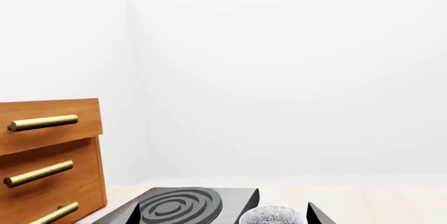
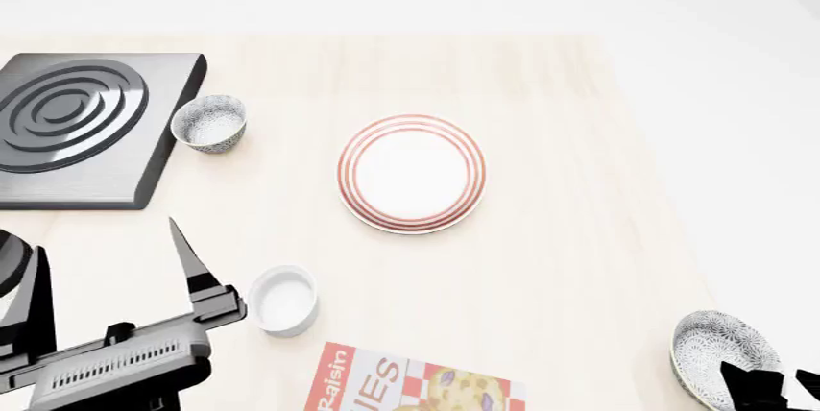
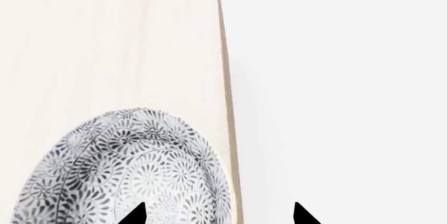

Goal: Pick the akita bowl next to the cookies box and place it on the plate.

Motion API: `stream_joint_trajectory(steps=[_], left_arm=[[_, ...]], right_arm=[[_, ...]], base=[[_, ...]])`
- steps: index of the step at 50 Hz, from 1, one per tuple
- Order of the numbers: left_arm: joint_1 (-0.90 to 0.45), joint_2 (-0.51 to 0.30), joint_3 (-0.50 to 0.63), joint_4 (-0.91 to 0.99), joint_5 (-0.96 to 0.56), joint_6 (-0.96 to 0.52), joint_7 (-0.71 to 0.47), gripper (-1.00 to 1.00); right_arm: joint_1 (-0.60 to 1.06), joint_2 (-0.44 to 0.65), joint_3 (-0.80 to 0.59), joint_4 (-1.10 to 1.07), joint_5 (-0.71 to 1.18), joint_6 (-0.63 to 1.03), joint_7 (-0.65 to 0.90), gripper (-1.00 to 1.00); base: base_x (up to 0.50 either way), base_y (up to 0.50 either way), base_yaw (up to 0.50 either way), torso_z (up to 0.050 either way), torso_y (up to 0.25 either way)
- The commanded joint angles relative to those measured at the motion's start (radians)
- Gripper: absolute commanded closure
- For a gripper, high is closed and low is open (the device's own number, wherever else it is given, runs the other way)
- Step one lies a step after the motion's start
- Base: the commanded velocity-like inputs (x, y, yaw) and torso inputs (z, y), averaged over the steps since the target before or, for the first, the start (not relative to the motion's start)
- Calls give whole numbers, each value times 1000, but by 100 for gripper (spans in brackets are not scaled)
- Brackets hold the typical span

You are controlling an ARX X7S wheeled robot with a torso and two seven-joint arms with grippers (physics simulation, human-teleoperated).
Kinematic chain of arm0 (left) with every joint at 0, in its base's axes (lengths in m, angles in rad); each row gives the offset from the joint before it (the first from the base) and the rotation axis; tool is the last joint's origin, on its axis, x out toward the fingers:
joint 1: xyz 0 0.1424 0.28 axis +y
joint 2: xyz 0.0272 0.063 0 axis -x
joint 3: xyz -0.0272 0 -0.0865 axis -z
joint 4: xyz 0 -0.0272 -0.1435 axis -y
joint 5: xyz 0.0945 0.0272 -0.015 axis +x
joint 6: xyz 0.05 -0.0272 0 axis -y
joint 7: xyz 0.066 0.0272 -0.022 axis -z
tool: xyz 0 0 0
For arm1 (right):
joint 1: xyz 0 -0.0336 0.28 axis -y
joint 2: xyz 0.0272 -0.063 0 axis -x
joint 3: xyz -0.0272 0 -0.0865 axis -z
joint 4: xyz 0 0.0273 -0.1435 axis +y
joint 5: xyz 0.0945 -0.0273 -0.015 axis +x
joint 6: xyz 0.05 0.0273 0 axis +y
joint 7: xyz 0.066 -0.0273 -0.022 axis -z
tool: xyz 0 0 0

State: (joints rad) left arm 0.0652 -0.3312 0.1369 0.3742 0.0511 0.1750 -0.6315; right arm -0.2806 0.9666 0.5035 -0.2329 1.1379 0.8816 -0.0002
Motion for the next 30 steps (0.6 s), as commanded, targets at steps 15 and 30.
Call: stream_joint_trajectory(steps=[15, 30], left_arm=[[-2, 14, -11, -7, 12, 7, 19, -100], [-1, 11, -6, -5, 15, 4, 14, -100]], right_arm=[[28, -41, -39, 39, -56, -23, -33, -100], [43, -53, -78, 49, -75, -35, -41, -100]], base=[[0, 0, 0, 0, 0], [0, 0, 0, 0, 0]])
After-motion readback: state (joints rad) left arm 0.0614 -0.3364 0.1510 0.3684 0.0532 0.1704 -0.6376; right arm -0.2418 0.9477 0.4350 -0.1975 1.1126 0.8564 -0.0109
